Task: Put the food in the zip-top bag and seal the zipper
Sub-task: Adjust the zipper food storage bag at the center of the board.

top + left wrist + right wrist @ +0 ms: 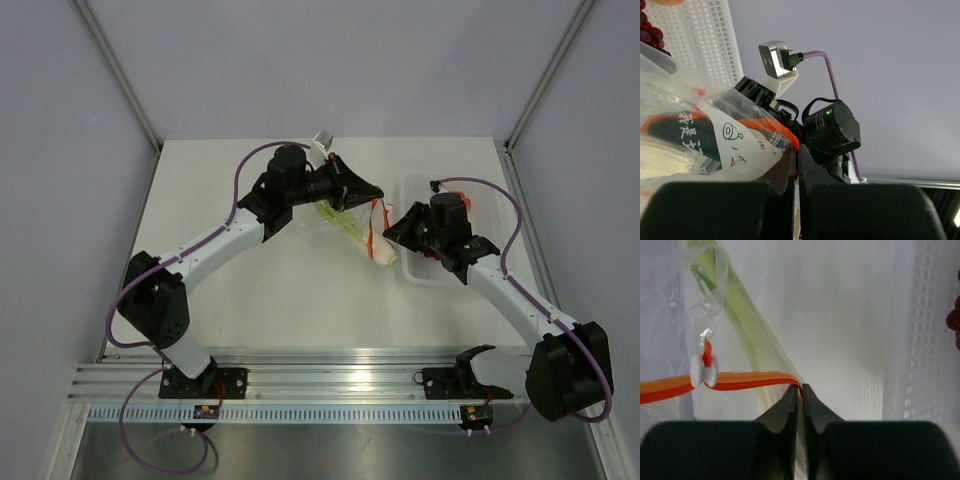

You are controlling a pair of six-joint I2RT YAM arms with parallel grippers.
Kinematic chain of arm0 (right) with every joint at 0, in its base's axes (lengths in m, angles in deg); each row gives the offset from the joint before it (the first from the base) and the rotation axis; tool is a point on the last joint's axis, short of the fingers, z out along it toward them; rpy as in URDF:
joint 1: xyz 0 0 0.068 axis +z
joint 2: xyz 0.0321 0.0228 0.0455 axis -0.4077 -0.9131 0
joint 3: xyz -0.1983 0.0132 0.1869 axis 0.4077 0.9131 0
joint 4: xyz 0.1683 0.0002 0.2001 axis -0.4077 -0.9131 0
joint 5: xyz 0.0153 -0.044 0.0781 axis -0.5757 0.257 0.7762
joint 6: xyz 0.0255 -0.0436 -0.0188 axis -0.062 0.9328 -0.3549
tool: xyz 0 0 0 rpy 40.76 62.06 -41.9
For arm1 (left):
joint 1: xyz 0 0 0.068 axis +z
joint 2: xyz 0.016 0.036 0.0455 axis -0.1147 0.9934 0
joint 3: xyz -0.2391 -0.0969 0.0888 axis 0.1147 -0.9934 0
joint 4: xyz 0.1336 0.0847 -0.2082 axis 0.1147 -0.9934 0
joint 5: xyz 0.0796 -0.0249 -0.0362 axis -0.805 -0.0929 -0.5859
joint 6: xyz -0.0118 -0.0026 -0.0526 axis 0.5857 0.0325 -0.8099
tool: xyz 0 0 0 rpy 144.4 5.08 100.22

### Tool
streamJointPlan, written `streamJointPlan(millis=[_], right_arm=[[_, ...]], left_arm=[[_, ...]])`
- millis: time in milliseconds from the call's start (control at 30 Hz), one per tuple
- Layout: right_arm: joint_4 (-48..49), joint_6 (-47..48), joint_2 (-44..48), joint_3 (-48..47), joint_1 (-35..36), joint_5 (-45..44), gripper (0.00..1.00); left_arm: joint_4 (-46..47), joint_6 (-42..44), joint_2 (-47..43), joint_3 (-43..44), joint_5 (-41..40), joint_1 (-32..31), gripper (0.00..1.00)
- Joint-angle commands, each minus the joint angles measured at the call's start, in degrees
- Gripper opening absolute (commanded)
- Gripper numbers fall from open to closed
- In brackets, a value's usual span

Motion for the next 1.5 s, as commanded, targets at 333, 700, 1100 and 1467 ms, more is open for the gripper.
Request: streamJointPlan(millis=[333, 700, 1100, 1467], right_arm=[[2.8, -1.8, 5.0, -1.7, 0.5, 1.3, 0.00], [-13.2, -15.1, 5.8, -11.5, 0.4, 7.3, 0.00], [-10.1, -26.1, 5.6, -18.3, -0.4, 3.4, 0.00], [-16.9, -20.5, -1.9, -22.4, -1.5, -1.5, 0.00]], left_arm=[[0.2, 2.0, -5.0, -1.5, 2.4, 1.7, 0.00], [-31.9, 19.5, -1.6, 8.8, -6.0, 2.1, 0.00], [-47.3, 30.7, -0.7, 13.4, -8.7, 2.2, 0.00], [-54.0, 33.9, -2.3, 22.5, -0.5, 2.2, 0.00]])
